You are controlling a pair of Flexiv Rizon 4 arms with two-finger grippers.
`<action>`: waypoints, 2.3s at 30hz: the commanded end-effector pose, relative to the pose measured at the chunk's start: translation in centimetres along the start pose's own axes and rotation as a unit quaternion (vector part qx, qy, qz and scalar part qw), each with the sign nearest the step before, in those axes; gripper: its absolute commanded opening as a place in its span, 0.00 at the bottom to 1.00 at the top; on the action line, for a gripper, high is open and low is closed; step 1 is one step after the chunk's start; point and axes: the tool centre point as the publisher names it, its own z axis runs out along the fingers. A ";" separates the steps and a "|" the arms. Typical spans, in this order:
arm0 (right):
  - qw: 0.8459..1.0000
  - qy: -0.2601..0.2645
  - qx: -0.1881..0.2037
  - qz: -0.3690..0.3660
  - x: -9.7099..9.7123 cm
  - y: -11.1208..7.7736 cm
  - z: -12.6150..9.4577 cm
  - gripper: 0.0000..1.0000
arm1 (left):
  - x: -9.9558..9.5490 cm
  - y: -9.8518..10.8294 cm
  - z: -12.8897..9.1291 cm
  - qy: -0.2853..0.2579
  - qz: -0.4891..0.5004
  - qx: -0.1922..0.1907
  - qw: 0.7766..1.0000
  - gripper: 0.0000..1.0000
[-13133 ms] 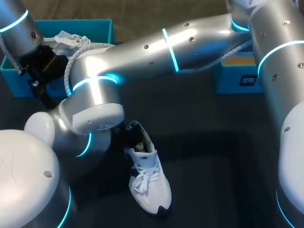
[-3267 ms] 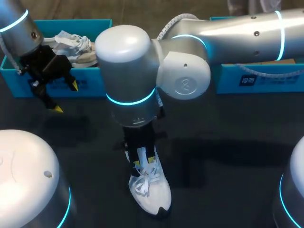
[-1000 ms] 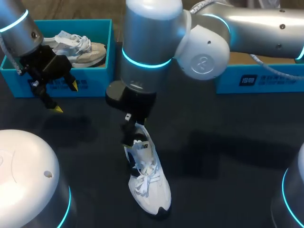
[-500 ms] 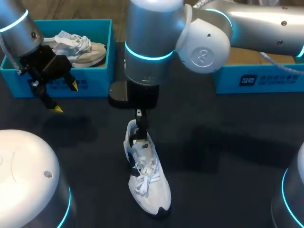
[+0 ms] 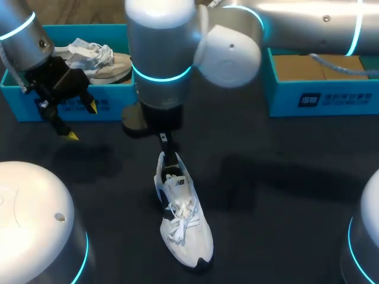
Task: Take the shoe out of the shoebox, open the shoe tongue, remove and reinsert the insole, then place the shoe into the shoebox
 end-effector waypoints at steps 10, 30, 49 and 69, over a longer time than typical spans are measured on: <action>1.000 0.000 0.004 -0.021 -2.5 -0.5 4.4 1.00 | 0.0 0.0 0.0 0.000 0.000 -0.001 1.000 1.00; 1.000 0.022 0.012 -0.009 -4.6 -1.8 9.8 0.96 | 0.0 0.0 0.0 0.000 0.000 -0.001 1.000 1.00; 0.999 0.034 0.001 -0.006 -4.3 -1.6 12.1 0.49 | 0.0 0.0 0.0 0.000 0.000 -0.001 1.000 1.00; 0.999 0.047 -0.007 0.005 -3.4 -1.4 13.2 0.46 | 0.0 0.0 0.0 0.000 0.000 -0.001 1.000 1.00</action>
